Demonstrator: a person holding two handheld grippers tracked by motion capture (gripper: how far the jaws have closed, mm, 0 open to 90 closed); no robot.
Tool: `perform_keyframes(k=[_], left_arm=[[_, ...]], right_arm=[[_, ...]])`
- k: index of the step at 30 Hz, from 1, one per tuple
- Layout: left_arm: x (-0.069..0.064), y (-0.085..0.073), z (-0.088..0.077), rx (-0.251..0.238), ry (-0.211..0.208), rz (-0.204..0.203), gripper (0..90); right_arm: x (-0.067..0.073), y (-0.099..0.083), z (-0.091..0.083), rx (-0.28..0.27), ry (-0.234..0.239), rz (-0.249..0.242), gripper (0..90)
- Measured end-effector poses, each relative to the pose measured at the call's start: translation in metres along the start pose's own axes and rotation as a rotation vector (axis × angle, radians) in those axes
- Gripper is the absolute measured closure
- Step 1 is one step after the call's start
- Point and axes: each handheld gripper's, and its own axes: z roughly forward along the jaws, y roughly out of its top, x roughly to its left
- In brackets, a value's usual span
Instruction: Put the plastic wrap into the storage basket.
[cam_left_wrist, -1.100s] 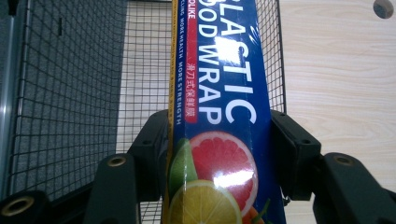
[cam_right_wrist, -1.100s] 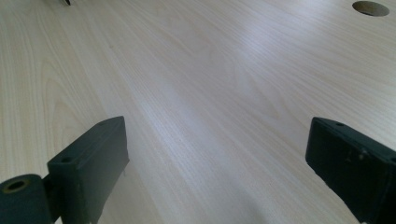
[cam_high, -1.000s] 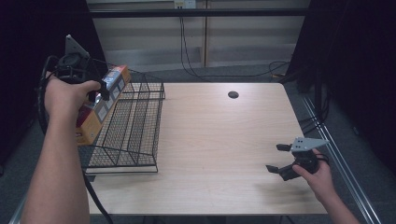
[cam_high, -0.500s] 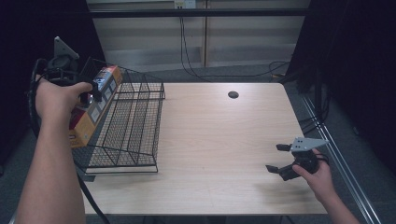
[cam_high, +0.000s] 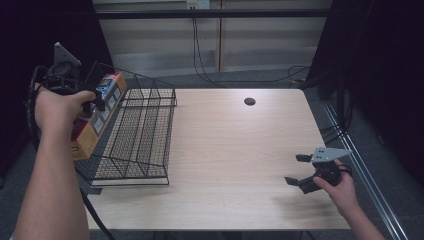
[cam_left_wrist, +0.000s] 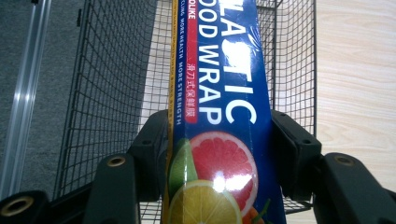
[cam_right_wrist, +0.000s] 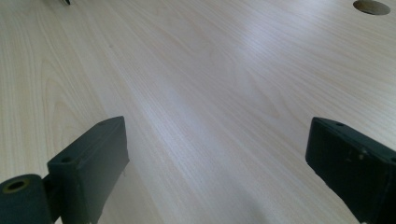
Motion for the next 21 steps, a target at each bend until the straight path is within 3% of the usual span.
perform_keyframes(k=[12,21], left_arm=[[0.010,-0.002,0.008,0.001,0.013,-0.005,44.8],[0.008,-0.003,0.024,0.001,0.025,-0.012,44.6]], right_arm=[[0.001,0.000,0.001,0.008,0.001,0.002,5.7],[0.000,0.000,0.001,0.010,0.003,0.001,5.7]])
